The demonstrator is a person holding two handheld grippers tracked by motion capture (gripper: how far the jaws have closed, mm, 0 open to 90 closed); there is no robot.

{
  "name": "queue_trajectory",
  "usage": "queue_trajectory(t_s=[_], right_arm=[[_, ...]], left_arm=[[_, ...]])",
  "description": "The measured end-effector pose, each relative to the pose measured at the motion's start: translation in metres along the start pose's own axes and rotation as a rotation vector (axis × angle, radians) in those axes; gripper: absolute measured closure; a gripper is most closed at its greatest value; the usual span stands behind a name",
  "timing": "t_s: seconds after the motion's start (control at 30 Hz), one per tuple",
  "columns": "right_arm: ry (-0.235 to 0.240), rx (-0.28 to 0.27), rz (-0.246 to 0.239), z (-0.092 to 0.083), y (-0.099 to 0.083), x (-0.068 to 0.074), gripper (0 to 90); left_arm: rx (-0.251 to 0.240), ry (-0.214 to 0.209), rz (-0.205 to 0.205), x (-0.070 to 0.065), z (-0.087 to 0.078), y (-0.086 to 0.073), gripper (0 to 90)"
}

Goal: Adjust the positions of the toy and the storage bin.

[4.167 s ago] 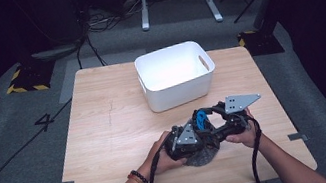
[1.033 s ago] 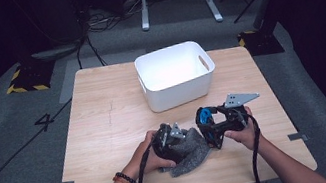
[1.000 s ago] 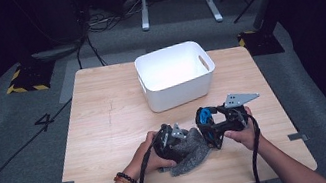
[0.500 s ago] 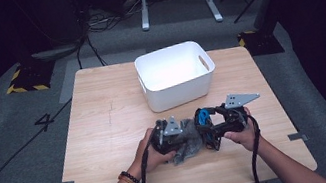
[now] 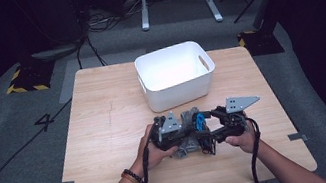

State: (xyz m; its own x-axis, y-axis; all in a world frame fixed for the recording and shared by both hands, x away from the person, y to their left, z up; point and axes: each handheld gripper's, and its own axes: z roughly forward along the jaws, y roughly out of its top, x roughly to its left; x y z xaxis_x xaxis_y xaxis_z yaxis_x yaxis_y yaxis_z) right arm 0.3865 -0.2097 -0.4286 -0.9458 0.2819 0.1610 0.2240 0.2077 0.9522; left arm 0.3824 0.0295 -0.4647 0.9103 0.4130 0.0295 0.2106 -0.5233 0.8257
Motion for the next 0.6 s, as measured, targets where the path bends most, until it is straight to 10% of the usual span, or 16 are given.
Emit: queue_trajectory(t_s=[0.23,0.6], right_arm=[[0.003,-0.009,-0.009,0.002,0.001,0.003,26.5],[-0.106,-0.01,0.136,-0.005,-0.008,-0.019,26.5]], left_arm=[[0.122,-0.05,0.016,-0.008,0.024,-0.008,75.8],[0.121,-0.157,0.07,-0.017,0.016,-0.012,69.3]])
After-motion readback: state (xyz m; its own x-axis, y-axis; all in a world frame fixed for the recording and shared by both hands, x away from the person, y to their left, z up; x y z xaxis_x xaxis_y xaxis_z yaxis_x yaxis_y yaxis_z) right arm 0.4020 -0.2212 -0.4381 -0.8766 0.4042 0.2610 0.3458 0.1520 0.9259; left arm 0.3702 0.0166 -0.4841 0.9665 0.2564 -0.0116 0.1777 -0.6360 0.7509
